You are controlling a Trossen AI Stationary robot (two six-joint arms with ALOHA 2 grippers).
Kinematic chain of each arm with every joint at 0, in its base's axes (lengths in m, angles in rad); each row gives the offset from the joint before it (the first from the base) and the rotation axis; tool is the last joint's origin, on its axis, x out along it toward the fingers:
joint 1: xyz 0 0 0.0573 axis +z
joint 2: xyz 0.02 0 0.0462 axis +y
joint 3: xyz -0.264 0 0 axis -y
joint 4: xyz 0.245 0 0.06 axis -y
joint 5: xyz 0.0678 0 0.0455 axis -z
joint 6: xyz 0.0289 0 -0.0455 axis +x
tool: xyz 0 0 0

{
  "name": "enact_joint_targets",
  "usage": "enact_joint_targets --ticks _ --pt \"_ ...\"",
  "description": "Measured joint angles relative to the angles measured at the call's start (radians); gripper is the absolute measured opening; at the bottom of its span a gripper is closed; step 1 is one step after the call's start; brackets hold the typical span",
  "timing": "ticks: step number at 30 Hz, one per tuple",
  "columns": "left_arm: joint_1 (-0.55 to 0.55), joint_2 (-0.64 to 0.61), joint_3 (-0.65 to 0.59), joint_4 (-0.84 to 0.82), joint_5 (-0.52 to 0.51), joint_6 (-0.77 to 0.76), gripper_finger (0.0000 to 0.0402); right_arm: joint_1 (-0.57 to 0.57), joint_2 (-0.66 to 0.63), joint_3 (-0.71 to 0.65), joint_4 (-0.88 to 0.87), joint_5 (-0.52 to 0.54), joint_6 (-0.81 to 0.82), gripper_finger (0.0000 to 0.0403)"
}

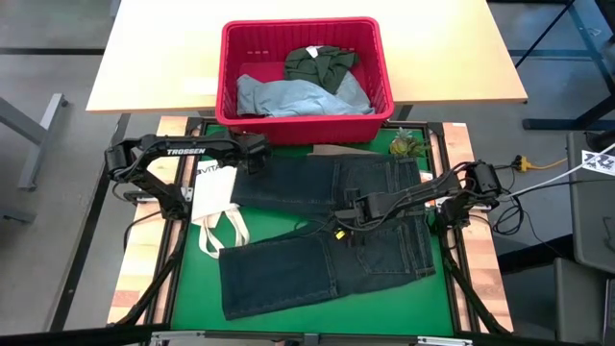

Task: Fold Laundry from Bin
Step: Fold the dark blue jeans

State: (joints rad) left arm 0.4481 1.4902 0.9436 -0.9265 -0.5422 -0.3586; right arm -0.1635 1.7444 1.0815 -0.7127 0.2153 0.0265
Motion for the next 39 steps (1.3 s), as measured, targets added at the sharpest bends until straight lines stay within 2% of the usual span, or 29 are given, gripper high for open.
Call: enact_joint_targets --ticks 4,11,16,23,25,29,39 --pt "0.009 0.0 0.0 -0.058 -0.06 -0.025 0.0125 0.0 0.0 -0.012 -0.055 0.002 0.002 0.0193" --pt "0.007 0.0 0.0 -0.061 -0.068 -0.025 0.0125 0.0 0.0 -0.004 -0.091 0.009 0.003 0.0192" --pt "-0.017 0.0 0.035 -0.129 -0.03 -0.025 0.0125 0.0 0.0 0.066 -0.194 0.01 0.003 0.0192" --pt "-0.07 0.0 0.123 -0.316 -0.019 -0.017 0.0125 0.0 0.0 0.194 -0.298 0.065 0.003 0.0192" --pt "-0.093 -0.001 0.141 -0.345 0.03 -0.017 0.0125 0.0 0.0 0.225 -0.302 0.083 0.003 0.0192" --pt "-0.159 -0.001 0.139 -0.328 0.156 -0.028 0.0125 0.0 -0.001 0.255 -0.203 0.141 0.002 0.0192" --pt "-0.385 -0.001 0.101 -0.299 0.261 -0.212 0.0125 -0.003 -0.001 0.182 0.194 0.178 -0.057 0.0192"
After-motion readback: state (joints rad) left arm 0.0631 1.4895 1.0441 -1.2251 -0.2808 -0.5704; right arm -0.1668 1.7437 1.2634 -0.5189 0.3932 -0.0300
